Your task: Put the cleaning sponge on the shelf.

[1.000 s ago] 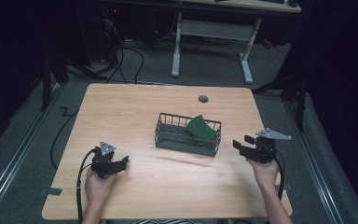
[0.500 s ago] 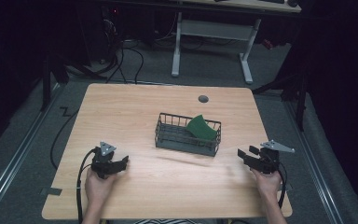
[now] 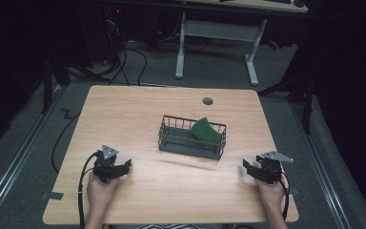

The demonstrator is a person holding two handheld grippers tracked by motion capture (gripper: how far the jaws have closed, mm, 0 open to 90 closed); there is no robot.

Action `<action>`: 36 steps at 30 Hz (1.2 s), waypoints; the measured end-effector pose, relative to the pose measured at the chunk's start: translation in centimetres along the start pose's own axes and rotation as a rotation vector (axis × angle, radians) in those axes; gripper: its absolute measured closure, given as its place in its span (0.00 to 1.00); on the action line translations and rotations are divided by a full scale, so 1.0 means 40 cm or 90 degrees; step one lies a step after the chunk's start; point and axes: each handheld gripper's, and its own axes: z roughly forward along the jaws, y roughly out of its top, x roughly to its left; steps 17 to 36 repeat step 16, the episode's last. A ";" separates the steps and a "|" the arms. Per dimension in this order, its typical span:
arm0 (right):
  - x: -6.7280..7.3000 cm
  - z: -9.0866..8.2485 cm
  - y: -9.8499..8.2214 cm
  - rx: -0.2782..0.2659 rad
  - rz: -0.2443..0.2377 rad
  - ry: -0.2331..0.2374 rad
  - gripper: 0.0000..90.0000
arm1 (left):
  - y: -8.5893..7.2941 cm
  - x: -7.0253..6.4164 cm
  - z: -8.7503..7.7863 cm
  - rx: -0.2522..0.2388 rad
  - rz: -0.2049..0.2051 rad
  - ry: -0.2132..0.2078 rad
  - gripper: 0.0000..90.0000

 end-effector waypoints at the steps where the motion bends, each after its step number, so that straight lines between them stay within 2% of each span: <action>1: 0.000 0.002 0.000 0.005 0.000 -0.003 0.38 | 0.000 0.000 0.000 0.000 0.000 0.000 0.31; 3: 0.000 0.002 0.001 -0.003 0.006 0.000 0.38 | 0.000 0.000 0.000 0.000 0.000 0.000 0.31; 5: 0.003 0.009 0.004 0.015 0.011 -0.006 0.37 | 0.000 0.000 0.000 0.000 0.000 0.000 0.31; 6: 0.005 0.015 0.007 0.031 0.006 -0.016 0.36 | 0.000 0.000 0.000 0.000 -0.001 0.001 0.31; 9: 0.014 0.021 0.010 0.036 -0.015 -0.037 0.35 | -0.001 0.000 -0.001 0.000 -0.001 0.001 0.31; 36: 0.015 0.021 0.010 0.037 -0.014 -0.037 0.35 | -0.001 -0.001 -0.001 0.001 0.001 0.001 0.31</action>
